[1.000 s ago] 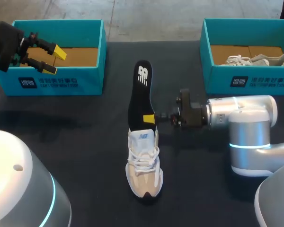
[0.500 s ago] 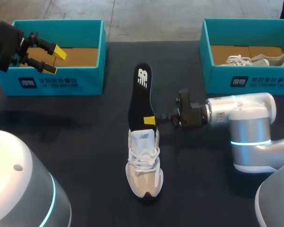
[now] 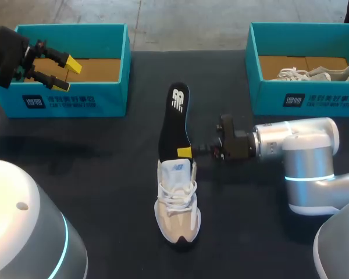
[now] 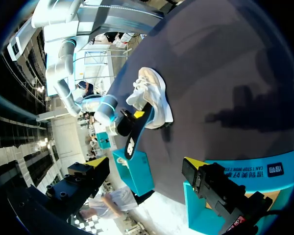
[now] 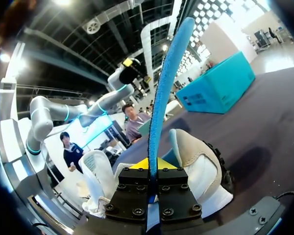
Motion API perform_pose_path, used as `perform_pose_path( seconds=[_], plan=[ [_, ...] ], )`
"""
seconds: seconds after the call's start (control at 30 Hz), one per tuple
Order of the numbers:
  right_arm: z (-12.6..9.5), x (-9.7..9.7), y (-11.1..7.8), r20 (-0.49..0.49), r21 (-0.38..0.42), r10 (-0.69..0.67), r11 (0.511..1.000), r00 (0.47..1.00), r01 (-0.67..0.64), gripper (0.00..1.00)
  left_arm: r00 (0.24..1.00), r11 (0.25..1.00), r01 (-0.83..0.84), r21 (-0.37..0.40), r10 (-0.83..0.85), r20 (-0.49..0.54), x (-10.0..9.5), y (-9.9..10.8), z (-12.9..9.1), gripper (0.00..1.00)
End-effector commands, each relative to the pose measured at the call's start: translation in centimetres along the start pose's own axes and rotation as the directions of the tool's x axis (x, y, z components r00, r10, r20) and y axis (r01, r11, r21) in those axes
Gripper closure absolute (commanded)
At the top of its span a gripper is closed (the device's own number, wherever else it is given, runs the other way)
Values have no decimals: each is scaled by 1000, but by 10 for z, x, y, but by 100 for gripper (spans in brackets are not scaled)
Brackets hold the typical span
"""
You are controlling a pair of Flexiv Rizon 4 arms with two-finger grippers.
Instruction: Take the shoe out of the shoebox, open the shoe tongue, remove and reinsert the insole, then place the shoe into the shoebox
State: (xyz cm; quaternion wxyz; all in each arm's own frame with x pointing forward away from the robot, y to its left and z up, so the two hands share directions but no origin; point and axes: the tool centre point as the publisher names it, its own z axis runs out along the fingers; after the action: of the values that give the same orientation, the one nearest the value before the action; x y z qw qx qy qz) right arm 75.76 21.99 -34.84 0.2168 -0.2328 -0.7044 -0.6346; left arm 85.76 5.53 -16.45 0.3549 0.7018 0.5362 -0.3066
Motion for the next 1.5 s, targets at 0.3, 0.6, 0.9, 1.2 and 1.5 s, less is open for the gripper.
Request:
perform_pose_path(
  seconds=[0.3,0.6,0.9,1.2,1.5],
  plan=[
    [5,3,-15,-41,35,38,999,998,-36,100,1000,1000,-1,-1,1,-2,0,-1,0,0],
    [6,8,-24,-57,74,59,996,997,-55,100,1000,1000,-1,-1,1,-2,0,-1,0,0],
    [7,12,-31,-51,79,36,996,998,-32,100,1000,1000,-1,-1,1,-2,0,-1,0,0],
    [11,13,-34,-53,77,6,997,999,-2,100,1000,1000,-1,-1,1,-2,0,-1,0,0],
    [13,13,-28,-51,82,11,997,999,-7,100,1000,1000,-1,-1,1,-2,0,-1,0,0]
  ],
)
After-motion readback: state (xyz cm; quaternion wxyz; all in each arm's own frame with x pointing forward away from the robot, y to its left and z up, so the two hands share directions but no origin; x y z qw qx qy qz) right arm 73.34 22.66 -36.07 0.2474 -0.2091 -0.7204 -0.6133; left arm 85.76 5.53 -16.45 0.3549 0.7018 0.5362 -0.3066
